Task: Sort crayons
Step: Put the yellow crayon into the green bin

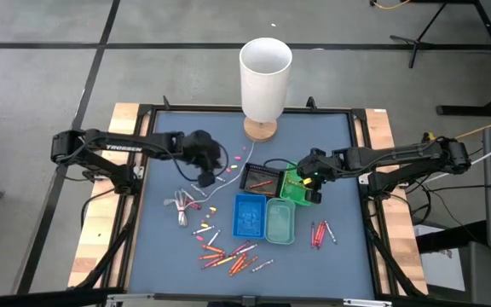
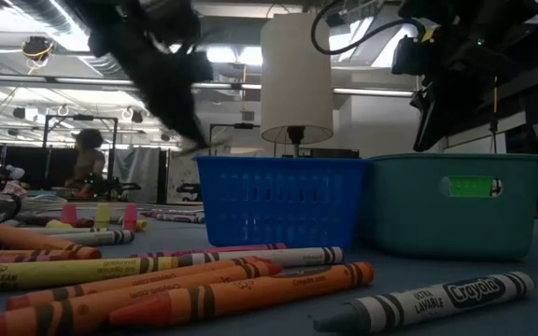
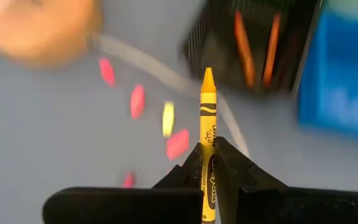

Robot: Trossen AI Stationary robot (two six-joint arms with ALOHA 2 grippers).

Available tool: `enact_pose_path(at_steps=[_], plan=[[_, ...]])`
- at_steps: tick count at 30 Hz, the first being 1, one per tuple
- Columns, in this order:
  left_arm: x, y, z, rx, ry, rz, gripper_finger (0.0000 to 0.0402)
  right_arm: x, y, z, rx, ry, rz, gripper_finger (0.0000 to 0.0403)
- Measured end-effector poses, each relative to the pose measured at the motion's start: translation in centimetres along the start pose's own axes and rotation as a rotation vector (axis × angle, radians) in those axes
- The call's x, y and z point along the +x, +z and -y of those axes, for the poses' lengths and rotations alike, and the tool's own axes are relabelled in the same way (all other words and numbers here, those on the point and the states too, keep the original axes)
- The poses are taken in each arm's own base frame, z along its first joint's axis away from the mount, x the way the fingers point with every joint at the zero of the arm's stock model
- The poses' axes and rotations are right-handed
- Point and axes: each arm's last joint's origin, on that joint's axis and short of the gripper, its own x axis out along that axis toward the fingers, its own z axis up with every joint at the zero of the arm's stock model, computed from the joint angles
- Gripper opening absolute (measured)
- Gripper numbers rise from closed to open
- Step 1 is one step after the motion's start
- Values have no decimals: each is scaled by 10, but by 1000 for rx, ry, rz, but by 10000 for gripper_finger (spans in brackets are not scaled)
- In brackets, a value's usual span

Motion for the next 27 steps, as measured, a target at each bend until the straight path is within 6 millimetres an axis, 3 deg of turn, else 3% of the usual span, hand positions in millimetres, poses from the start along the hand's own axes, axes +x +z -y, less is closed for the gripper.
enact_pose_path(at_steps=[7,11,17,27], plan=[[0,34,7,-88,-44,402,1,-1,-2,0,-1,-3,-18,95],[11,49,21,-88,-101,590,1,-9,-9,2,-6,-12,-42,95],[46,60,50,-63,-159,785,1,-29,-16,7,-3,-71,4,95],[119,96,82,-44,-184,789,1,-53,-28,11,100,-55,71,95]])
